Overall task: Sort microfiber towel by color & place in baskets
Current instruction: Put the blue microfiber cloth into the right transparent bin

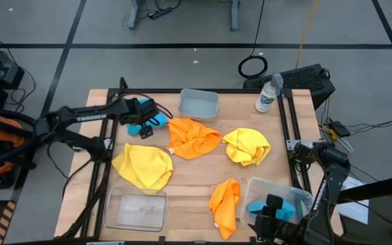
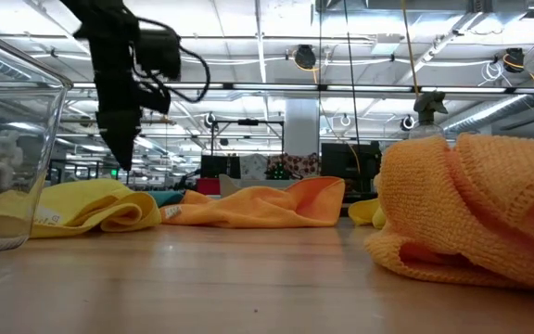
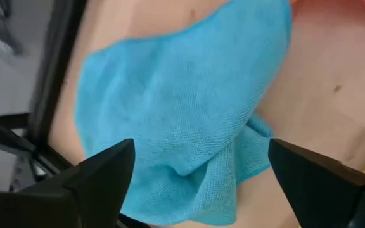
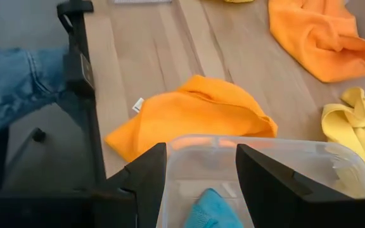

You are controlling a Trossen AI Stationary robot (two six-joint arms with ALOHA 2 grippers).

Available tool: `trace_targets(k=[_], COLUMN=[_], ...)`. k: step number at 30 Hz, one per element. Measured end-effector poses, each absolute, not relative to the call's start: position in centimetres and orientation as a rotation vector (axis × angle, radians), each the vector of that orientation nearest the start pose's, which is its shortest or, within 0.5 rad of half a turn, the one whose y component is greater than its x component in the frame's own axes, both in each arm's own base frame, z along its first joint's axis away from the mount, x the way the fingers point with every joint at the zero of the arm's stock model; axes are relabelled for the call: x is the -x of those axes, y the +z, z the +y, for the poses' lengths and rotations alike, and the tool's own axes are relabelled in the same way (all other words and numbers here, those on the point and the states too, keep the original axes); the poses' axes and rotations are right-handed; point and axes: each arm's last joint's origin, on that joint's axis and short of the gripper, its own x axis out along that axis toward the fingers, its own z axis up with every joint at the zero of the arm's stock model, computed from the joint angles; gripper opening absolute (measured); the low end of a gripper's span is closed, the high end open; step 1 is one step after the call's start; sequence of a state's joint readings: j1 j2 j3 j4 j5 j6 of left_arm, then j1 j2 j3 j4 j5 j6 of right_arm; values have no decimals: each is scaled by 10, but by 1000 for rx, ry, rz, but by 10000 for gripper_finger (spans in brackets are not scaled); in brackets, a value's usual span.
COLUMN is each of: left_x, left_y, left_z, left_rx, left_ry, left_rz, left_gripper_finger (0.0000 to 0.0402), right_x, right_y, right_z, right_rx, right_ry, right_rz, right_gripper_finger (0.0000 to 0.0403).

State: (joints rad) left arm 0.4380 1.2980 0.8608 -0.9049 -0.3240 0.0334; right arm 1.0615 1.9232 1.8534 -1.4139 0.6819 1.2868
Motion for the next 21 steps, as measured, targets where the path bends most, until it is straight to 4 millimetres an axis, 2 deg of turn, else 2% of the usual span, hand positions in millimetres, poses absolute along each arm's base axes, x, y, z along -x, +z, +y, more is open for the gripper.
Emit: trace_targets(k=[7, 14, 17, 21], left_x=[-202, -208, -207, -208], left_y=[186, 162, 151, 137], left_z=[114, 127, 133, 141], left_rx=[56, 80, 109, 157], left_ry=[559, 508, 472, 426], left_rz=[1541, 1617, 1665, 1685], left_gripper_finger=[370, 365, 342, 287], right_x=[-196, -196, -196, -196], right_y=[300, 300, 300, 300], right_z=[314, 313, 313, 313], right_rx=[-5, -1, -4, -4], right_ry=[-307, -310, -312, -312], right_rz=[905, 905, 904, 904], right_gripper_finger=[183, 183, 183, 183])
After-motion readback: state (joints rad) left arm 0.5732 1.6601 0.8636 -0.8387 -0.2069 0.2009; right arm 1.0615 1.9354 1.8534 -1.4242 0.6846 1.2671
